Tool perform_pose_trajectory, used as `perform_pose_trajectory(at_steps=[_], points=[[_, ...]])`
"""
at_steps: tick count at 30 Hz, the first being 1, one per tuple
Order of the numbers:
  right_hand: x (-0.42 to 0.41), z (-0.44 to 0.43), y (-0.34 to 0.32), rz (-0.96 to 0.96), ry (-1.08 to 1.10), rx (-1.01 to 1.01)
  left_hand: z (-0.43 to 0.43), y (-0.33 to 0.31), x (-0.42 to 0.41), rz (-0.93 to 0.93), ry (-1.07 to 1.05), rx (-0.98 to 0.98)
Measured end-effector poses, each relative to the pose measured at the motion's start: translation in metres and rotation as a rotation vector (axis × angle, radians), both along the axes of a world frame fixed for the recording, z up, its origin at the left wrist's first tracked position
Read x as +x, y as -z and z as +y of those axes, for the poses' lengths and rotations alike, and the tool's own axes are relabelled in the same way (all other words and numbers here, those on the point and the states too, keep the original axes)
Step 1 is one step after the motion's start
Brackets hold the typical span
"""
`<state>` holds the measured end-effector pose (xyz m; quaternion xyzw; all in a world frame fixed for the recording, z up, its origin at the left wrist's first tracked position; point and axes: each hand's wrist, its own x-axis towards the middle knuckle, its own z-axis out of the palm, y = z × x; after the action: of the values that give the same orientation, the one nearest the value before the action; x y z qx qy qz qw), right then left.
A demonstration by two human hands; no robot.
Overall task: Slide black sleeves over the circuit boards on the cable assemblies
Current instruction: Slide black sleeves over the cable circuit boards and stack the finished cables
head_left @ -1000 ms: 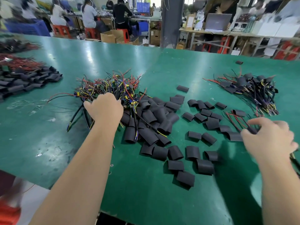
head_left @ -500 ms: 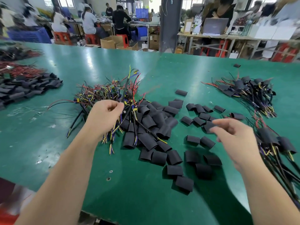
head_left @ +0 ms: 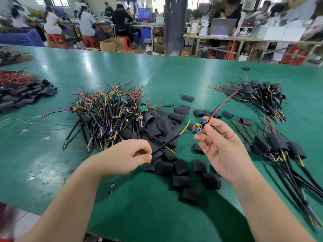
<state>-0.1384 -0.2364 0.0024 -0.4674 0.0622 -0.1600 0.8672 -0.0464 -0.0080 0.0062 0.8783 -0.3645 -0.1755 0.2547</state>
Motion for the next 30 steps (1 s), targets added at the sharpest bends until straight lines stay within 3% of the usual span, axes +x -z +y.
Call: perform_pose_trajectory(at_steps=[2, 5, 8, 10, 13, 15, 19, 21, 26, 30], points=[[0.001, 0.001, 0.001, 0.004, 0.013, -0.018, -0.010, -0.001, -0.002, 0.009, -0.031, -0.035], [0.002, 0.006, 0.004, -0.008, 0.035, -0.009, -0.041, -0.003, -0.014, 0.034, -0.114, -0.304], [0.003, 0.007, 0.006, -0.006, 0.056, -0.021, -0.073, -0.002, -0.023, -0.185, -0.142, -0.443], [0.003, 0.005, 0.008, -0.021, 0.063, -0.043, -0.088, 0.002, -0.021, -0.344, -0.129, -0.376], [0.003, -0.002, 0.010, -0.023, 0.090, -0.150, -0.095, 0.011, -0.016, -0.567, -0.080, -0.116], [0.001, -0.011, 0.010, 0.034, 0.104, -0.347, -0.091, 0.016, -0.016, -0.655, -0.084, -0.068], [-0.001, -0.040, 0.017, 0.374, 0.330, -1.137, -0.082, 0.025, -0.018, -0.704, -0.146, -0.119], [0.000, -0.047, 0.020, 0.479, 0.392, -1.395, -0.079, 0.029, -0.015, -0.693, -0.191, -0.144], [0.009, -0.036, 0.029, 0.520, 0.131, -1.608, -0.076, 0.031, -0.009, -0.680, -0.257, -0.207], [0.008, -0.031, 0.030, 0.485, 0.063, -1.610, -0.071, 0.030, -0.008, -0.681, -0.308, -0.344]])
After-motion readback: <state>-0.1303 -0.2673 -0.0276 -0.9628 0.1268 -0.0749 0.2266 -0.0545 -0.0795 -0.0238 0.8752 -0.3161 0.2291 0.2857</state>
